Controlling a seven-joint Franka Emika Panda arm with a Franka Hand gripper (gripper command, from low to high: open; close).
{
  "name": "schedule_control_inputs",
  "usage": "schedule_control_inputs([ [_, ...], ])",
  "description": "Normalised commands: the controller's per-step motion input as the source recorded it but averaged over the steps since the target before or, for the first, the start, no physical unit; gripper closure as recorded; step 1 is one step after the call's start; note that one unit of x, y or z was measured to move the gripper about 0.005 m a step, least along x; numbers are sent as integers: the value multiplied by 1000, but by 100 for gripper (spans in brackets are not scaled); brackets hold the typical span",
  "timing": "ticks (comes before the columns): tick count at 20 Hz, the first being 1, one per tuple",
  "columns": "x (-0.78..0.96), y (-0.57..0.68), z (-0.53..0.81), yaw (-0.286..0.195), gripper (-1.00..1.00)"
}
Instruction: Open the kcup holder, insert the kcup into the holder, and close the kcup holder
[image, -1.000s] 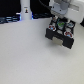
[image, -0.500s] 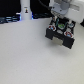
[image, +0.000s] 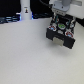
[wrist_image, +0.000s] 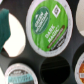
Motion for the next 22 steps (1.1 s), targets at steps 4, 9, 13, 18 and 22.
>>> schedule_control_inputs([
  [4, 422, -371, 497, 66, -100],
  [9, 576, -455, 309, 39, -100],
  [13, 593, -459, 140, 33, -100],
  [18, 559, -338, 44, 49, -100],
  [22, 607, -273, 46, 53, -100],
])
